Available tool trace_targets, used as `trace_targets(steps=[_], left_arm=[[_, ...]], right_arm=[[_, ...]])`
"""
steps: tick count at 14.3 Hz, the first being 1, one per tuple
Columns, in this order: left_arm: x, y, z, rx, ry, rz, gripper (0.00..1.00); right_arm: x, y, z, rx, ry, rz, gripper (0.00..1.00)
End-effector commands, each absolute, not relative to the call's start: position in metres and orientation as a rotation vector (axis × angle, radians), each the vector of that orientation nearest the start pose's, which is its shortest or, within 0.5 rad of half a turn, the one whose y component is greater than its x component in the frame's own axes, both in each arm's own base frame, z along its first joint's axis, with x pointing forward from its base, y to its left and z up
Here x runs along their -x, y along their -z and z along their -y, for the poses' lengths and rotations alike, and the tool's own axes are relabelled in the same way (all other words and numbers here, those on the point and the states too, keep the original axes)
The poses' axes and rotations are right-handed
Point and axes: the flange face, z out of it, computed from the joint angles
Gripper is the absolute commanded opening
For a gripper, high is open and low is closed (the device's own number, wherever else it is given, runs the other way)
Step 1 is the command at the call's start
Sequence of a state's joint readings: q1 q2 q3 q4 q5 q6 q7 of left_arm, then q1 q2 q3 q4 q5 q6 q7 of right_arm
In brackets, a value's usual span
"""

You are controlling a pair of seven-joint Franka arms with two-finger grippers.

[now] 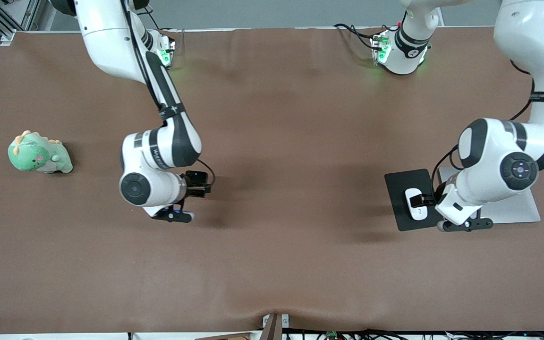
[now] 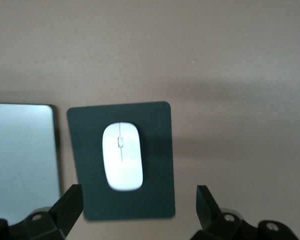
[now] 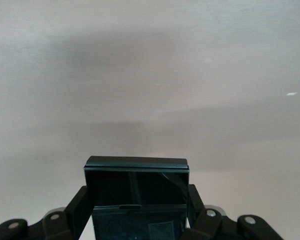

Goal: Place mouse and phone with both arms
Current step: 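Withdraw the left gripper while the right gripper carries the phone toward the plush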

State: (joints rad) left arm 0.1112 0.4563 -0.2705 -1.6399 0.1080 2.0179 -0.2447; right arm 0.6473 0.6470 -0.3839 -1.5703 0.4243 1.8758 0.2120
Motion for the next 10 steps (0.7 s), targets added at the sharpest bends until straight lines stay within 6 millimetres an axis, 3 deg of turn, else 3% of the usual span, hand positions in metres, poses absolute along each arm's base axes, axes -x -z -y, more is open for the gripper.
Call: trace_targets(steps=[1, 5, 7, 10], left_arm=[[-0.671, -0.402, 0.079, 3.123, -0.134, 0.064, 1.00], [-0.665, -0.472, 0.074, 3.119, -0.075, 0.037, 1.00], [-0.649, -0.518, 0.076, 3.112, -0.009, 0.039, 1.00], [-0.625, -0.562, 0.073, 3.092, 0.011, 0.038, 1.00]], right_arm=[[-0.604, -0.268, -0.207, 3.034, -0.498, -0.085, 0.00], [-0.597, -0.264, -0.163, 3.061, -0.507, -0.007, 0.00], [-0.595, -0.256, -0.135, 3.067, -0.495, 0.024, 0.00], [-0.589, -0.239, -0.096, 3.081, -0.455, 0.089, 0.00]])
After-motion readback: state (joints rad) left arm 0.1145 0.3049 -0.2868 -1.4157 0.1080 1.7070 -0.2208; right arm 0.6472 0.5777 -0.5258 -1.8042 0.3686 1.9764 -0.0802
